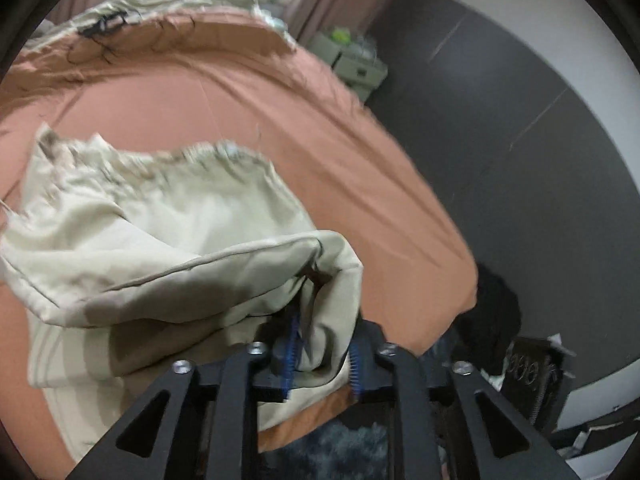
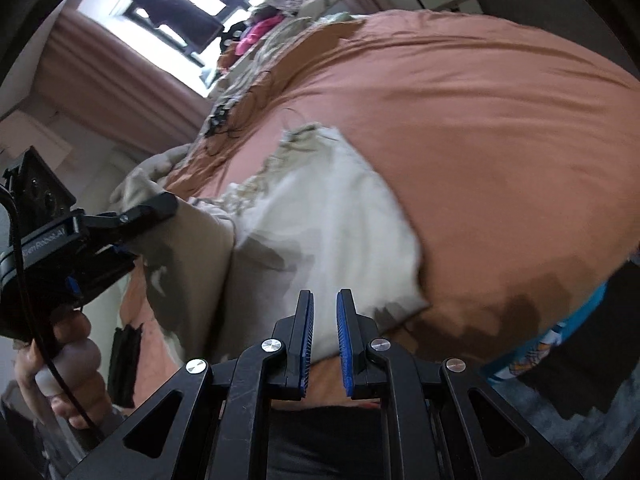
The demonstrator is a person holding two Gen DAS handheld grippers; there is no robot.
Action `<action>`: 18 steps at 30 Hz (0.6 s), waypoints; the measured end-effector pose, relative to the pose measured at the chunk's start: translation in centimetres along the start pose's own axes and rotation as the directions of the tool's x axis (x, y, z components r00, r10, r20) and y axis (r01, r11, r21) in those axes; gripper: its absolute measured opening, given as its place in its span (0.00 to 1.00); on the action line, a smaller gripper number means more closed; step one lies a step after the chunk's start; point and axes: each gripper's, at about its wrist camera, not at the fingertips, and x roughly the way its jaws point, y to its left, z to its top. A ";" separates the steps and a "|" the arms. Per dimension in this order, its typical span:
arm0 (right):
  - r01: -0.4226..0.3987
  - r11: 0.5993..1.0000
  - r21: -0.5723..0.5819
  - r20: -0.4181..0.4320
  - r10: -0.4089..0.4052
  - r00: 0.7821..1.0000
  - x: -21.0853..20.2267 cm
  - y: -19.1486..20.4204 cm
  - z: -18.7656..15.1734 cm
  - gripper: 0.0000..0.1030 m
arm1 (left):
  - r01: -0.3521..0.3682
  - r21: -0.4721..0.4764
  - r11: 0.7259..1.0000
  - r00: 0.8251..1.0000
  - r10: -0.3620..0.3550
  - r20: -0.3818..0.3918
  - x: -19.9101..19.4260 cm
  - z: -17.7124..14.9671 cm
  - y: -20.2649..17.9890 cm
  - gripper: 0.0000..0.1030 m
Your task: Fold large clothes
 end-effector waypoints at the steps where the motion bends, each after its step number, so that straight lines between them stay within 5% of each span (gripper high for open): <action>1: 0.009 1.000 0.010 -0.004 -0.009 1.000 0.0 -0.6 0.0 0.37 | 0.024 -0.006 1.000 0.999 -0.024 -0.029 0.6 -0.3 0.1 0.41; 5: 0.009 1.000 0.007 0.003 -0.009 1.000 -0.3 -1.3 0.2 0.53 | 0.121 -0.052 0.991 0.989 -0.125 -0.081 1.2 -1.3 1.0 0.59; 11: -0.028 0.998 -0.055 -0.010 0.027 1.000 0.7 0.7 0.8 0.67 | 0.145 -0.093 0.985 0.989 -0.143 0.036 -3.5 -1.3 4.3 0.81; 18: 0.028 0.986 -0.162 -0.044 -0.036 0.998 4.4 3.8 1.6 0.70 | 0.018 -0.189 0.982 0.989 0.011 0.149 -9.9 -2.9 11.1 0.81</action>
